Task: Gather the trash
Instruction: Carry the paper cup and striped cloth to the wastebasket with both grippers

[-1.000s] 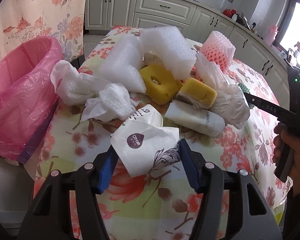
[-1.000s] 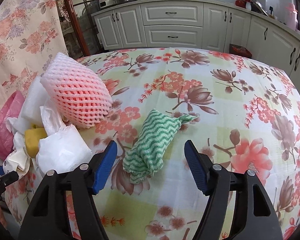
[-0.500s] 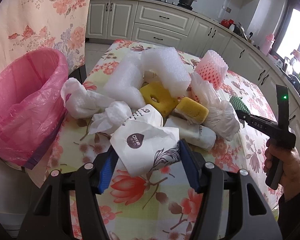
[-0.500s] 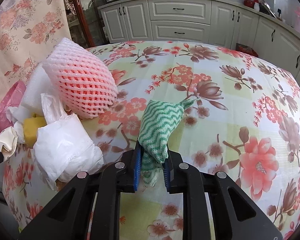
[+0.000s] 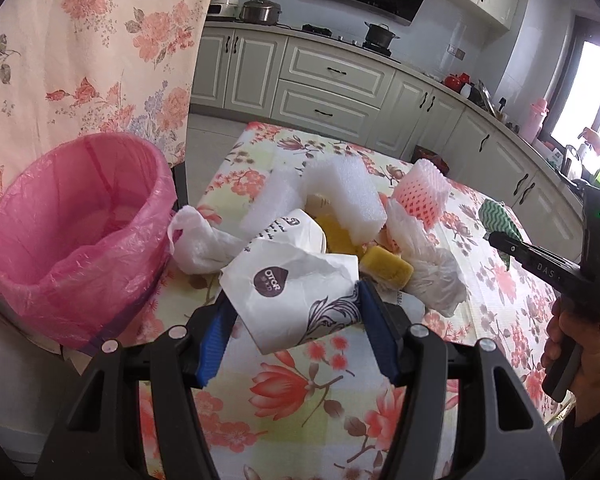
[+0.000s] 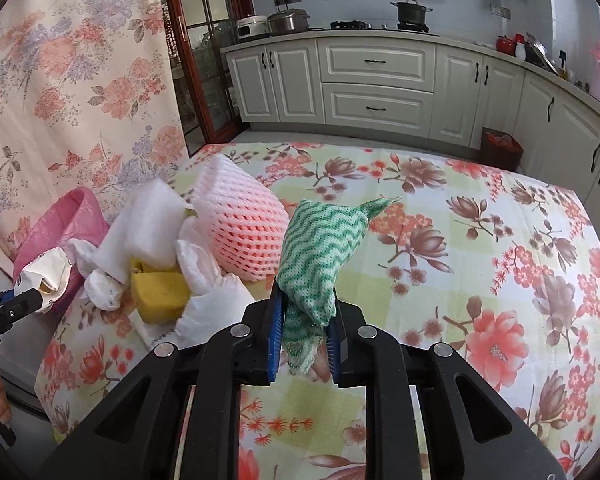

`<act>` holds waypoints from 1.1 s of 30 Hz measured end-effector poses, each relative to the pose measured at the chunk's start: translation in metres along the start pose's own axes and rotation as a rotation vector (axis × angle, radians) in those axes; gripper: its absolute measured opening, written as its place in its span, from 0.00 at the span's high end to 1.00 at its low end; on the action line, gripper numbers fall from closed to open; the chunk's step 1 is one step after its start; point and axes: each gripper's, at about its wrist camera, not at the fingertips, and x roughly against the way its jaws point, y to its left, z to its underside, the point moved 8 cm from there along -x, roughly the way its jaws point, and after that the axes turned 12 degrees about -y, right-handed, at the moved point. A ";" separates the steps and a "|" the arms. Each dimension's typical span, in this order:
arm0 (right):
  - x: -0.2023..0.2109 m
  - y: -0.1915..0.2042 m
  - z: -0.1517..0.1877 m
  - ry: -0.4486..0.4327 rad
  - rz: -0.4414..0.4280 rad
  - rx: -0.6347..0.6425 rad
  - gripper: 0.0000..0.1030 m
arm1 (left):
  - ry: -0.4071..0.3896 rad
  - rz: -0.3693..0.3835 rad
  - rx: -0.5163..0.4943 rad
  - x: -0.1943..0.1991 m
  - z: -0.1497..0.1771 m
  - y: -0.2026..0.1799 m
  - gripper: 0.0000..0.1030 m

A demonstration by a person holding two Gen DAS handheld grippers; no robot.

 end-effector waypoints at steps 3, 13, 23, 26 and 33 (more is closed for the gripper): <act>0.004 0.020 -0.012 -0.022 -0.027 0.023 0.81 | -0.043 -0.025 0.001 0.011 -0.014 0.013 0.43; 0.003 0.099 -0.040 -0.057 -0.137 0.109 0.81 | -0.172 -0.161 0.036 0.049 -0.055 0.090 0.43; -0.006 0.187 -0.057 -0.072 -0.259 0.193 0.81 | -0.256 -0.263 0.075 0.075 -0.082 0.154 0.43; -0.011 0.213 -0.060 -0.070 -0.296 0.217 0.81 | -0.265 -0.279 0.084 0.080 -0.083 0.168 0.43; -0.028 0.273 -0.063 -0.056 -0.385 0.266 0.81 | -0.276 -0.302 0.107 0.085 -0.084 0.190 0.43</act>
